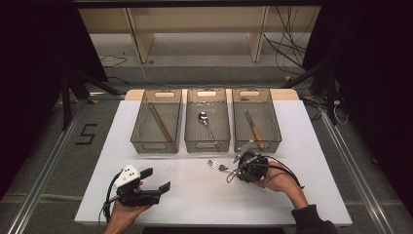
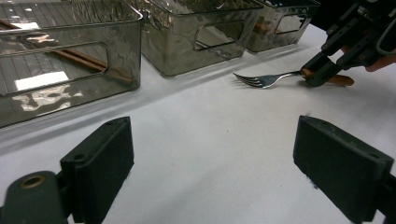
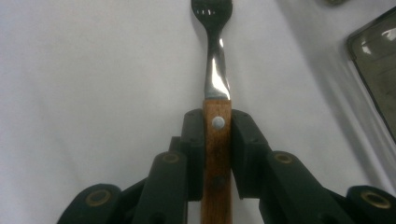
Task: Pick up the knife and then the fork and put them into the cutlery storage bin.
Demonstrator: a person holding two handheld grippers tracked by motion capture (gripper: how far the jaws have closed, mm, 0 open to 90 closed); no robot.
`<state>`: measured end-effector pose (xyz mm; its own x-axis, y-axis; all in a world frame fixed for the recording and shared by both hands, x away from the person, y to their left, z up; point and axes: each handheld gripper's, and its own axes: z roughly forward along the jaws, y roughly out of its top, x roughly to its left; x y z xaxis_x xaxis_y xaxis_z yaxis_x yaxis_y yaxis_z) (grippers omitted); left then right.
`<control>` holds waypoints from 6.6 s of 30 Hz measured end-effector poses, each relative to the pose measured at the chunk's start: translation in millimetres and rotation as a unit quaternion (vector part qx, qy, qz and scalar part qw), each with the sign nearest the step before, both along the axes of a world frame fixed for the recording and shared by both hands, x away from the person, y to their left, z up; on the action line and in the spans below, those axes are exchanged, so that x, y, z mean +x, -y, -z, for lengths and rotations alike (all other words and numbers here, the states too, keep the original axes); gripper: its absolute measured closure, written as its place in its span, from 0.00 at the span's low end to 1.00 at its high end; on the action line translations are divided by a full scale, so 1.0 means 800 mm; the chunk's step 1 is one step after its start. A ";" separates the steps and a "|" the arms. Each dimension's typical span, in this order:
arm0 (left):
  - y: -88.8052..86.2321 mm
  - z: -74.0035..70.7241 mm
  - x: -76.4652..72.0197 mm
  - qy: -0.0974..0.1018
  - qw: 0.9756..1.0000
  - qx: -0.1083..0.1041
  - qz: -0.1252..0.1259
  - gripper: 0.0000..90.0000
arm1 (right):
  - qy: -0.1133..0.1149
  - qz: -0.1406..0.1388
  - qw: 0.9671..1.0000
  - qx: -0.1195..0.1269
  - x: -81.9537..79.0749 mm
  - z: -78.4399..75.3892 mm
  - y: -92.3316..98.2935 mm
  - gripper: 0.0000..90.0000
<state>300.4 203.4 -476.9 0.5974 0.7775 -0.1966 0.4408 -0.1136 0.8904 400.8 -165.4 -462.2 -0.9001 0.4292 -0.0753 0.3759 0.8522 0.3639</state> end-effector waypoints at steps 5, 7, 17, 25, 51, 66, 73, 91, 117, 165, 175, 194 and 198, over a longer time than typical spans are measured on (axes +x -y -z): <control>0.000 0.000 0.000 0.000 1.000 0.001 0.000 0.13 | 0.006 0.005 1.000 0.015 -0.001 -0.009 0.003 0.86; 0.000 0.000 0.000 0.000 1.000 0.000 -0.001 0.13 | 0.011 0.004 1.000 0.022 -0.002 -0.013 0.004 0.86; 0.000 0.000 0.000 0.003 1.000 0.001 -0.001 0.13 | 0.029 0.017 0.998 0.061 -0.005 -0.029 0.008 0.86; -0.001 0.000 0.000 0.005 1.000 0.003 0.000 0.13 | 0.041 0.034 0.995 0.087 -0.005 -0.041 0.013 0.86; 0.001 0.002 0.000 0.007 1.000 0.003 0.001 0.13 | 0.066 0.111 0.977 0.169 0.015 -0.083 0.032 0.86; 0.001 0.002 0.000 0.008 1.000 0.004 0.001 0.13 | 0.078 0.178 0.962 0.191 0.057 -0.111 0.046 0.86; 0.000 0.002 0.000 0.009 1.000 0.003 0.000 0.13 | 0.082 0.207 0.956 0.193 0.077 -0.116 0.050 0.86; 0.000 0.002 -0.001 0.009 1.000 0.002 0.000 0.13 | 0.074 0.270 0.942 0.183 0.127 -0.116 0.061 0.86; -0.001 0.002 -0.001 0.009 1.000 0.000 -0.001 0.13 | 0.061 0.320 0.930 0.171 0.156 -0.093 0.074 0.86; 0.000 0.001 -0.001 0.008 1.000 0.001 0.000 0.13 | 0.053 0.261 0.934 0.237 0.106 -0.100 0.071 0.54; 0.000 0.001 -0.001 0.008 1.000 0.001 0.000 0.13 | 0.057 0.246 0.933 0.258 0.078 -0.097 0.065 0.46; 0.000 0.001 -0.001 0.008 1.000 0.001 0.000 0.13 | 0.070 0.193 0.930 0.305 0.011 -0.078 0.051 0.38; 0.000 0.001 -0.001 0.008 1.000 0.002 0.000 0.13 | 0.072 0.187 0.930 0.309 -0.002 -0.071 0.052 0.37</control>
